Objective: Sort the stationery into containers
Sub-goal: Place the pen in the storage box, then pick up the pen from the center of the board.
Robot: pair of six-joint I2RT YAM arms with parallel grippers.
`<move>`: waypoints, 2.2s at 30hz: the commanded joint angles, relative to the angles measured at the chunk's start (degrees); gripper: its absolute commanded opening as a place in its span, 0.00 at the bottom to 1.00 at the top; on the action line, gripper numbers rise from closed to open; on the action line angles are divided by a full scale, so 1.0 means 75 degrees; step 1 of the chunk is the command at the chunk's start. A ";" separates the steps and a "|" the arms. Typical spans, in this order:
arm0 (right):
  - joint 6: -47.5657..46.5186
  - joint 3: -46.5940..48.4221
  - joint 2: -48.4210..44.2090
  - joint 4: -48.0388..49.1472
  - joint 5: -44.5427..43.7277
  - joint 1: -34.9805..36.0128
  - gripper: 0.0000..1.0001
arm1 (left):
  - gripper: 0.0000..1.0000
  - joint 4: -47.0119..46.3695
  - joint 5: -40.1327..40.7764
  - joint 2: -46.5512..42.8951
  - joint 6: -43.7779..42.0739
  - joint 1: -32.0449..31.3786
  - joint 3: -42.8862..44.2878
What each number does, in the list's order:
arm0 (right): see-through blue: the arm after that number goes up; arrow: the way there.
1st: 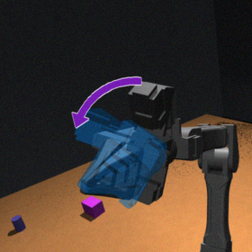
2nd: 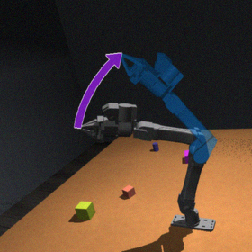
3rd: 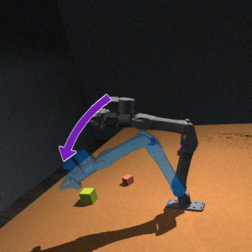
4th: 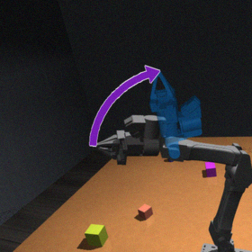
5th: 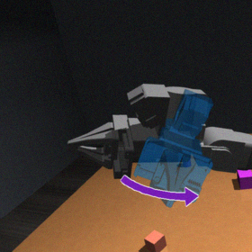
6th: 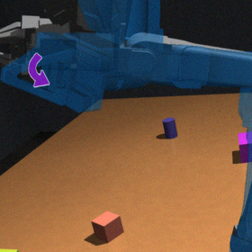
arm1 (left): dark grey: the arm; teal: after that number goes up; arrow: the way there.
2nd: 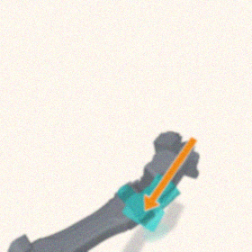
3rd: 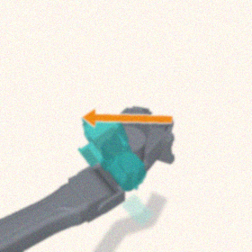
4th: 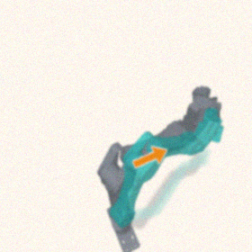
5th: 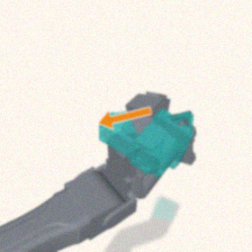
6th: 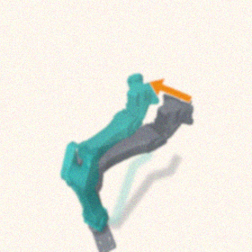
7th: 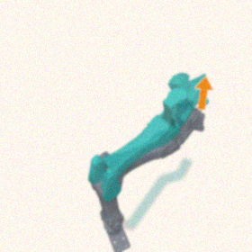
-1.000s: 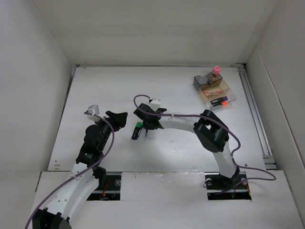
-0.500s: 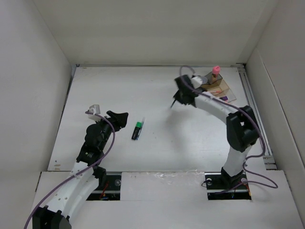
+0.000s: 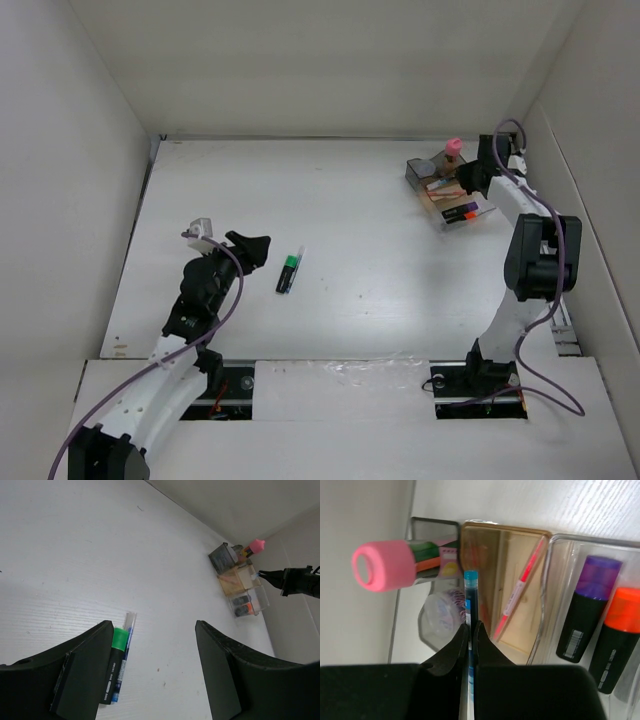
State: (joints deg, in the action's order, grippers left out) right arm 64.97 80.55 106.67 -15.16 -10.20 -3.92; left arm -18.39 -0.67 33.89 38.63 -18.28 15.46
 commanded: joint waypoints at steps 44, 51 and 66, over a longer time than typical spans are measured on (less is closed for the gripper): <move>-0.0939 0.0377 0.0258 0.0138 -0.0221 0.5663 0.38 | 0.64 -0.0313 -0.0040 -0.0112 -0.0018 -0.0023 0.0059; -0.1198 0.1421 0.1396 -0.0847 -0.1336 0.6967 0.40 | 0.64 -0.0266 -0.0040 -0.0183 -0.0018 -0.0023 0.0130; -0.1128 0.2361 0.2535 -0.1706 -0.1933 0.7215 0.42 | 0.64 -0.0312 -0.0040 -0.0276 -0.0018 -0.0023 0.0060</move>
State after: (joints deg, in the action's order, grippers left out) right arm 56.51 96.07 124.64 -25.96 -22.57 49.63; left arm -18.83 -1.23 32.45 38.63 -18.28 15.46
